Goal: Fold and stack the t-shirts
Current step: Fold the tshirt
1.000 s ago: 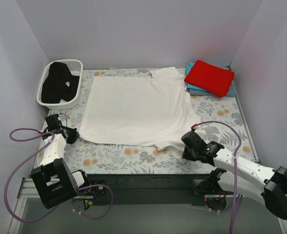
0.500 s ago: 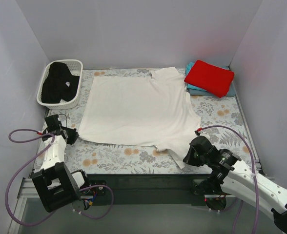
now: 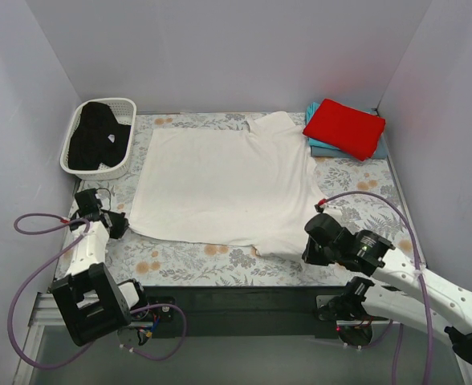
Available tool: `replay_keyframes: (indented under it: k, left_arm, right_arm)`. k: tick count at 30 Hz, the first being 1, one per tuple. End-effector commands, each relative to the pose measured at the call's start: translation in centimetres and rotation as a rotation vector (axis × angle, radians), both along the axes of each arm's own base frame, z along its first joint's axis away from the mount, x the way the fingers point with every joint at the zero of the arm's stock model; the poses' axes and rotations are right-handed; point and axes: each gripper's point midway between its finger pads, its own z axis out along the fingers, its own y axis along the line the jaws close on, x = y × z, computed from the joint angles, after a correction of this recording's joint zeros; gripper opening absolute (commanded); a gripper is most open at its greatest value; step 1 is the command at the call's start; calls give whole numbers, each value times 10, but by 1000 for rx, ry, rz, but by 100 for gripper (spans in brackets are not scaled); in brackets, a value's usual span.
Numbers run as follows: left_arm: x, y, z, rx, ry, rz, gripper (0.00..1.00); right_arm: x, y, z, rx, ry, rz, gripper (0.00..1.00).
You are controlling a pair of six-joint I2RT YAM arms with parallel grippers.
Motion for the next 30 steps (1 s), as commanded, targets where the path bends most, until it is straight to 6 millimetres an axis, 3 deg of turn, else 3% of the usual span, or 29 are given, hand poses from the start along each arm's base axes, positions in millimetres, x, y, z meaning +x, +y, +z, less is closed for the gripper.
replay_keyframes:
  k: [1, 9, 14, 18, 30]
  left_arm:
    - [11, 3, 4, 7, -26, -23, 0]
    - [30, 1, 3, -46, -30, -15, 0]
    - [46, 8, 7, -36, -24, -14, 0]
    - [58, 6, 1, -56, -3, -33, 0]
    - [118, -8, 21, -34, -17, -90, 0]
  right_arm:
    - [26, -3, 18, -104, -91, -13, 1]
    - [81, 10, 55, -236, -210, -17, 1]
    - [116, 14, 61, -208, -232, -15, 1]
    - [148, 5, 63, -167, -253, -49, 1]
    - [180, -6, 55, -105, -233, -64, 1]
